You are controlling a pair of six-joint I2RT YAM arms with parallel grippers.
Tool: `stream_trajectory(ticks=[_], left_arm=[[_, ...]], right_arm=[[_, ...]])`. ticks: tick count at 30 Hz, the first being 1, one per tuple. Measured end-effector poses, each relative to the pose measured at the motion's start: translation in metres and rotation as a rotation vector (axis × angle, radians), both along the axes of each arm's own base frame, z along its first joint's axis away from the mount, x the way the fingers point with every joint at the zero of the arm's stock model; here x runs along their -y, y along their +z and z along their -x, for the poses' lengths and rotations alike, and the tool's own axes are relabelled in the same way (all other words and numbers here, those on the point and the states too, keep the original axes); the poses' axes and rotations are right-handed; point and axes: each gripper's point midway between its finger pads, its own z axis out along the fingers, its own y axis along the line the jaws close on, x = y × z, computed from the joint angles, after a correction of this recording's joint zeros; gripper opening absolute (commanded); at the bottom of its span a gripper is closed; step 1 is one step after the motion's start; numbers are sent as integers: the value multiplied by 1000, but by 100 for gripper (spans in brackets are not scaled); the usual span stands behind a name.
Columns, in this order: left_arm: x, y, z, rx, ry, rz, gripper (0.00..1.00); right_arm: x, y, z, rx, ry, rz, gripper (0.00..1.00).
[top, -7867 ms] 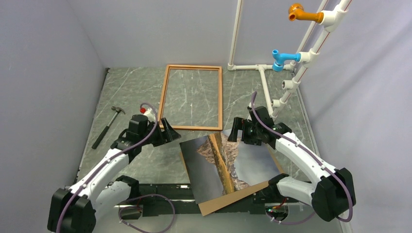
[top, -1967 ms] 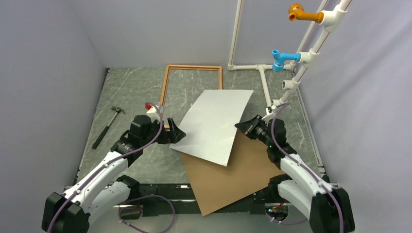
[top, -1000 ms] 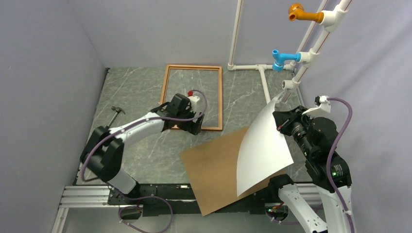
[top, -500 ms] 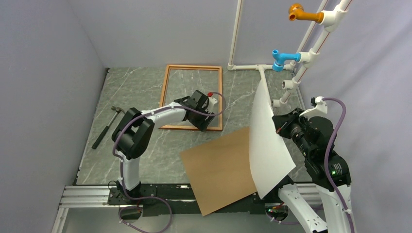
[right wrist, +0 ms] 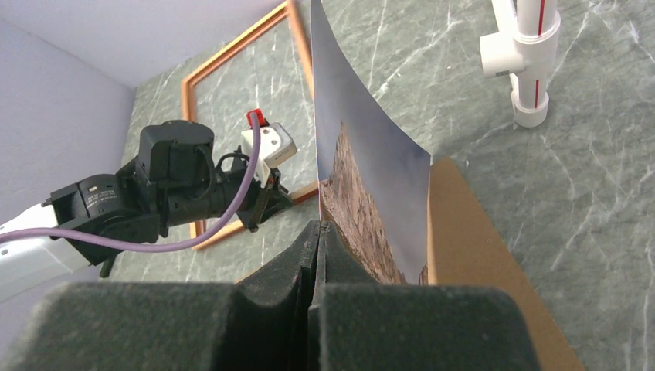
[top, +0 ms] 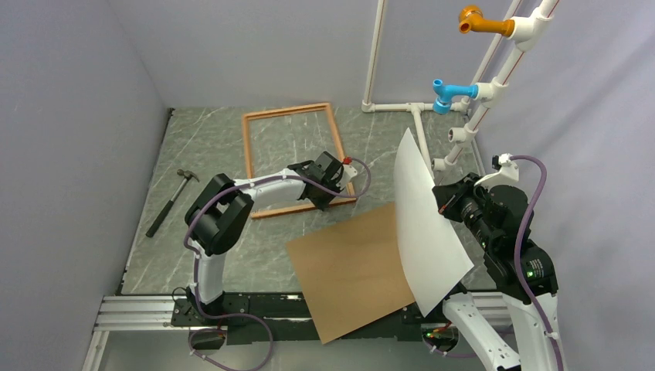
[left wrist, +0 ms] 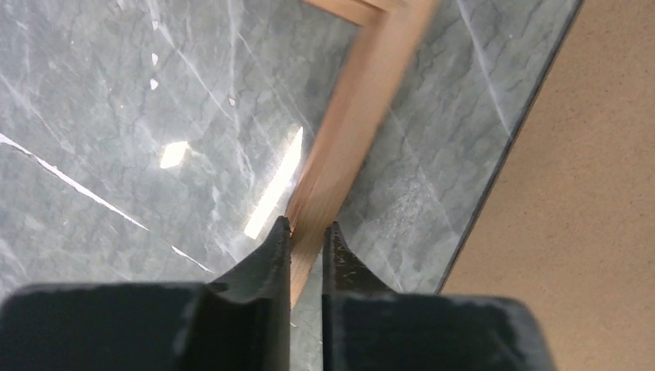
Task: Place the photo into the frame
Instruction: Move the photo frame to the center of the board.
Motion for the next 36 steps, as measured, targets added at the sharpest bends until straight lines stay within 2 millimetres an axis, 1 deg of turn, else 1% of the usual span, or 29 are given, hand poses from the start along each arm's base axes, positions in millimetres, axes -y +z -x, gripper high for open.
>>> stream_trajectory(ticks=[2,5,7,11,14,17,21,25,26,27,28,29,30,31,32,33,36], left_arm=[[3,1,0,19,-13,-6,0],[3,2,1,34,-5,-23,0],[0,3,3,35,15,-37,0],[-11,5,18,26,22,-67,0],[-14,12,32,25,3,-80,0],[-9,21,44,38,-23,-73,0],[7,31,63,61,-72,-59,0],[24,36,95,67,-134,-47,0],[28,38,104,66,-148,-42,7],[31,39,109,67,-157,-37,21],[36,40,118,65,-166,-24,47],[38,42,125,61,-167,-14,64],[41,43,132,57,-172,-4,75],[42,44,139,49,-162,17,83],[42,47,141,48,-157,30,88],[41,50,143,47,-140,51,89],[33,61,145,43,-71,120,89]], right_arm=[[0,0,0,-2,0,0,0],[-1,-1,0,-3,3,-1,0],[-1,-1,0,-3,3,-1,0],[-1,-1,1,-4,7,-2,0],[-2,-1,1,-6,13,-4,0],[-4,-3,1,-10,19,-5,0],[-4,-3,1,-11,23,-7,0],[-4,-3,1,-12,23,-6,0],[-4,-3,1,-12,23,-6,0],[-4,-3,1,-13,23,-6,0],[-4,-4,1,-14,23,-6,0],[-4,-4,2,-15,23,-5,0],[-4,-4,2,-17,24,-5,0],[-4,-4,2,-19,23,-4,0],[-4,-4,2,-20,24,-5,0],[-4,-4,1,-20,24,-4,0],[-4,-3,1,-19,24,-5,0]])
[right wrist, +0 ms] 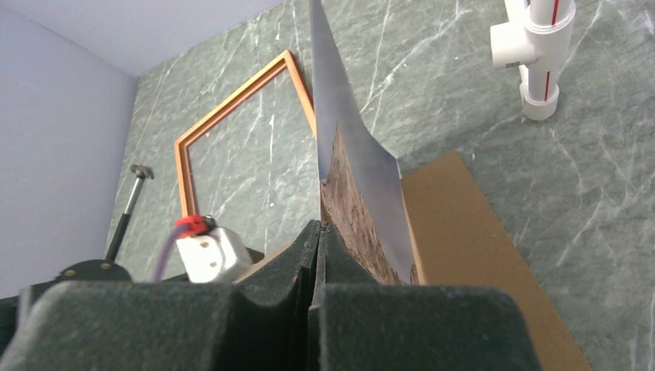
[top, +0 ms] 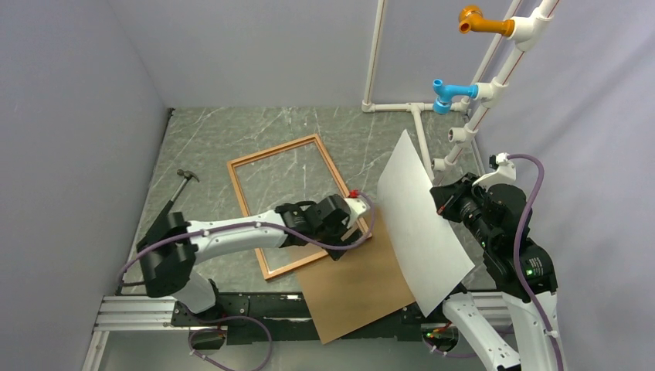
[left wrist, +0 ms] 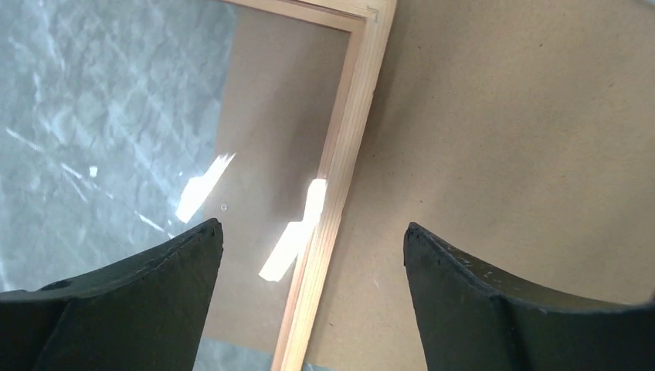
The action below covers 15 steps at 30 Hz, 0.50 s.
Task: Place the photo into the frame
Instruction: Move the photo frame to the center of the board.
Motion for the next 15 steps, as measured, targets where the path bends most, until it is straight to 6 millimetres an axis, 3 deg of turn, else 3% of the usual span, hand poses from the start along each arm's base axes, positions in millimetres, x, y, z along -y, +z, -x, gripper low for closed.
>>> stream_trajectory(ticks=[6,10,15], left_arm=[[-23,22,-17,-87,205,185,89],[-64,24,-38,-158,411,280,90],[-130,20,-54,-216,705,347,90]], right_arm=[[-1,0,0,-1,3,-8,0],[-3,0,1,-4,9,-17,0],[-6,-1,2,-9,22,-25,0]])
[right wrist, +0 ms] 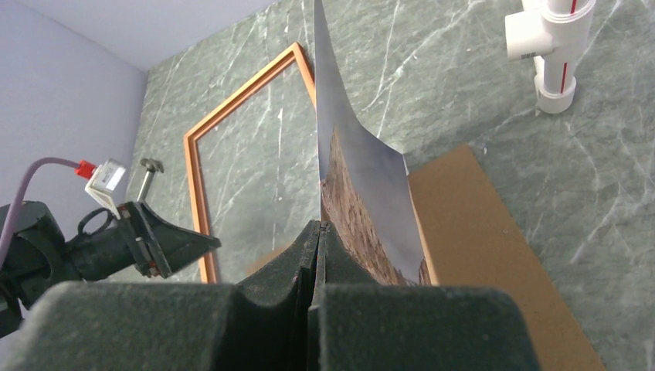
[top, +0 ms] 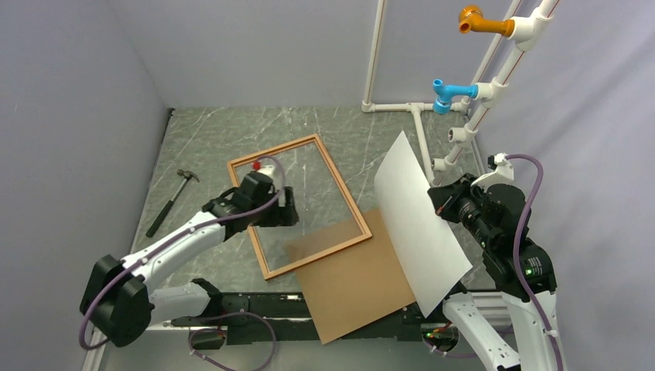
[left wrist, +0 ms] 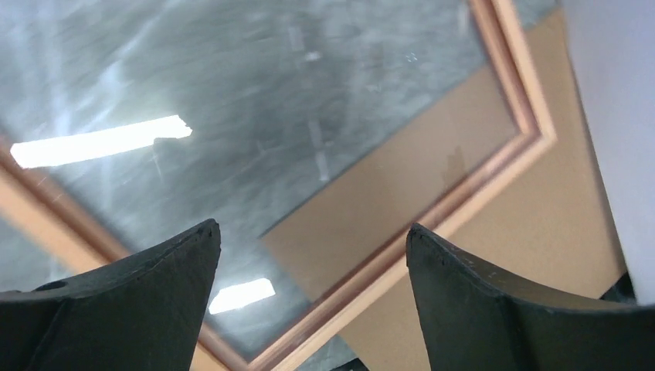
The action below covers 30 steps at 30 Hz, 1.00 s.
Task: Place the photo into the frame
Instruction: Move the photo frame to the center of the board, then adjust the photo frame at the center of the board.
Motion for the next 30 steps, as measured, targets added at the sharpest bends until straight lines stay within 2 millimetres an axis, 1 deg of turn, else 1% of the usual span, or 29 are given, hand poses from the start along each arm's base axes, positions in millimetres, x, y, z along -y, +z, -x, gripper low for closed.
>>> stream_trajectory(ticks=[1,2,3,6,8,11,13,15,18,22,24,27,30], left_arm=[[-8,-3,3,-21,36,2,89],[-28,-7,-1,-43,118,1,88],[-43,-12,0,-67,179,-8,86],[-82,-32,8,-141,334,-49,81],[-98,-44,16,-185,396,-72,77],[-113,-60,27,-241,447,-101,70],[-118,-68,31,-268,458,-116,64],[-118,-74,32,-287,459,-127,56],[-116,-81,29,-303,448,-135,37],[-113,-92,27,-326,412,-152,18],[-112,-93,26,-330,398,-156,13],[-110,-92,18,-313,391,-149,8],[-107,-91,10,-289,355,-155,6]], right_arm=[[0,-1,0,-2,1,0,0],[0,-1,0,-4,2,0,0],[-1,-2,0,-5,3,-1,0],[-4,-4,0,-12,16,-9,0],[-5,-6,0,-17,23,-13,0],[-6,-7,0,-22,29,-14,0],[-7,-7,1,-24,34,-16,0],[-8,-7,1,-26,40,-18,0],[-10,-8,0,-29,45,-19,0],[-10,-8,-1,-33,47,-19,0],[-10,-6,-2,-30,47,-19,0],[-11,-1,-1,-19,50,-22,0],[-12,7,0,-1,58,-29,0]])
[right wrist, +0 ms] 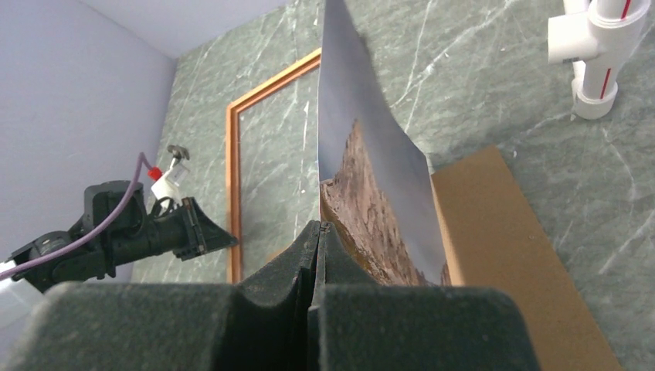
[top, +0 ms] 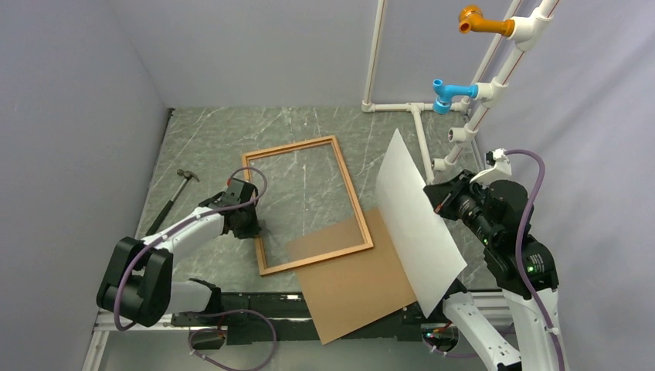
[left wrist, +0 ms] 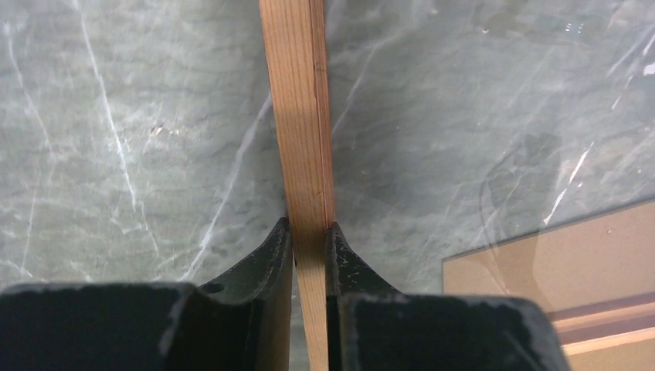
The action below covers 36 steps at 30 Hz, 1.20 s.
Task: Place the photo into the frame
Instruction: Adjust the photo frame at the center of the board.
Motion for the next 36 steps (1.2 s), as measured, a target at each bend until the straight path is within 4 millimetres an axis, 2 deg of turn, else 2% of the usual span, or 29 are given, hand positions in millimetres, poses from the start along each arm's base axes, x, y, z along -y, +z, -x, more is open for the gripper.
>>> stream_trajectory(ticks=[7,9,11,12,14,15,17,22,25,29,36], left_arm=[[12,4,-16,20,-111,-20,7],[19,4,-22,27,-152,-19,12],[27,4,-26,32,-189,-19,25],[31,4,-28,34,-203,-18,42],[38,3,-30,41,-238,-18,63],[42,4,-30,48,-254,-13,70],[46,4,-29,51,-275,-11,76],[50,11,-24,74,-297,-8,76],[50,15,-14,91,-308,-15,74],[54,15,11,78,-339,-26,70],[63,17,61,46,-420,-54,73]], right_arm=[[-3,19,2,37,20,-16,0],[-4,19,3,38,26,-18,0],[-5,19,3,36,32,-20,0],[-5,19,3,36,33,-20,0],[-6,19,3,36,35,-21,0],[-6,19,3,36,35,-21,0],[-6,19,3,36,36,-21,0],[-6,19,3,36,36,-21,0],[-6,19,3,35,37,-21,0],[-7,16,3,29,40,-21,0],[-7,11,2,14,42,-18,0]])
